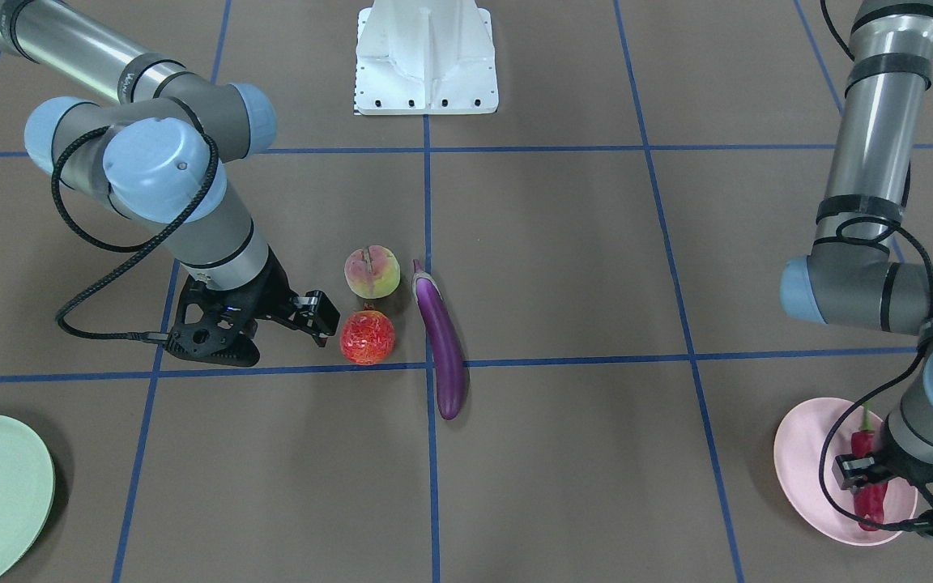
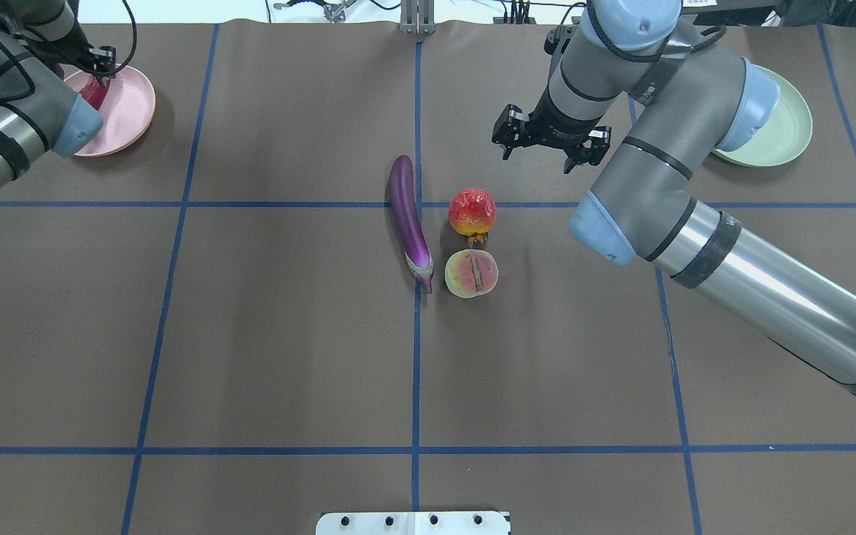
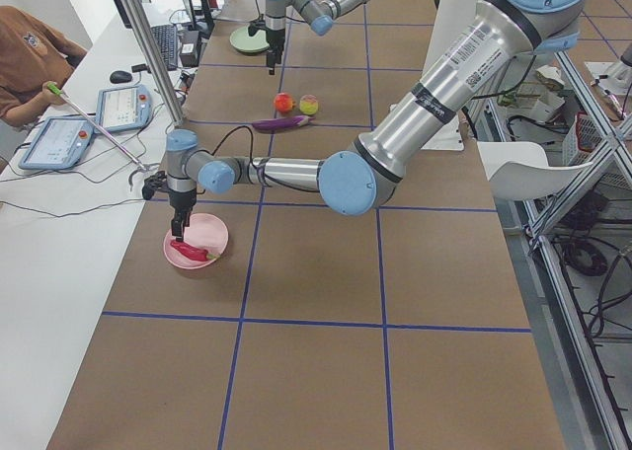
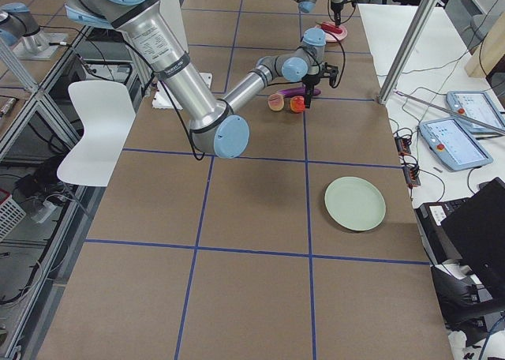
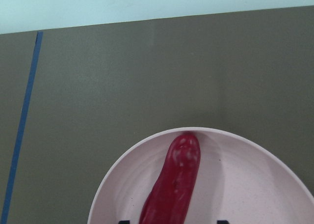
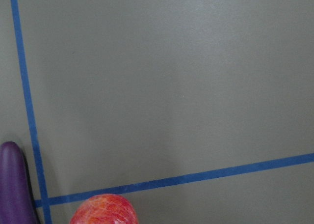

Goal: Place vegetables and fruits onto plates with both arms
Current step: 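Lower the right gripper over the red pomegranate and grasp it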

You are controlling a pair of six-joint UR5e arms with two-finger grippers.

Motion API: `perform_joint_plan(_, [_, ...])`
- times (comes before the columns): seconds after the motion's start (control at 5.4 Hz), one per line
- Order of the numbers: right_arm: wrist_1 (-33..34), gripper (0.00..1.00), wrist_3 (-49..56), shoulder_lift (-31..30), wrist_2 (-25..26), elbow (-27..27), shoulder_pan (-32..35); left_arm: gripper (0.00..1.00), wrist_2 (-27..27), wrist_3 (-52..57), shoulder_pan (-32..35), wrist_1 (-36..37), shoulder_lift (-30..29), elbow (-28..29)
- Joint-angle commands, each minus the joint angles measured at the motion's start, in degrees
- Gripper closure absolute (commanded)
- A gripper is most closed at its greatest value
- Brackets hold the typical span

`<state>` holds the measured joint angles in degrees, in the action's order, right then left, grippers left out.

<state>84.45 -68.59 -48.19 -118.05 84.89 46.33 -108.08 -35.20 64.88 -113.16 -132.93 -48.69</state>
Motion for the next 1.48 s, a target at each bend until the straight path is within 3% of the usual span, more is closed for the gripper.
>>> perform_joint_plan(0.0, [-0.16, 0.01, -0.31, 6.4, 1.76, -6.97, -2.02, 0.0, -0.28, 0.66, 0.59, 0.48, 0.04, -2.62])
perform_joint_plan(0.37, [-3.84, 0.01, -0.14, 7.15, 3.7, -9.74, -3.7, 0.0, -2.2, 0.13, 0.68, 0.48, 0.31, -4.57])
perform_joint_plan(1.3, [-3.33, 0.01, 1.53, 6.62, 5.98, -10.45, -6.86, 0.0, -3.71, -0.75, 0.68, 0.48, 0.4, -5.1])
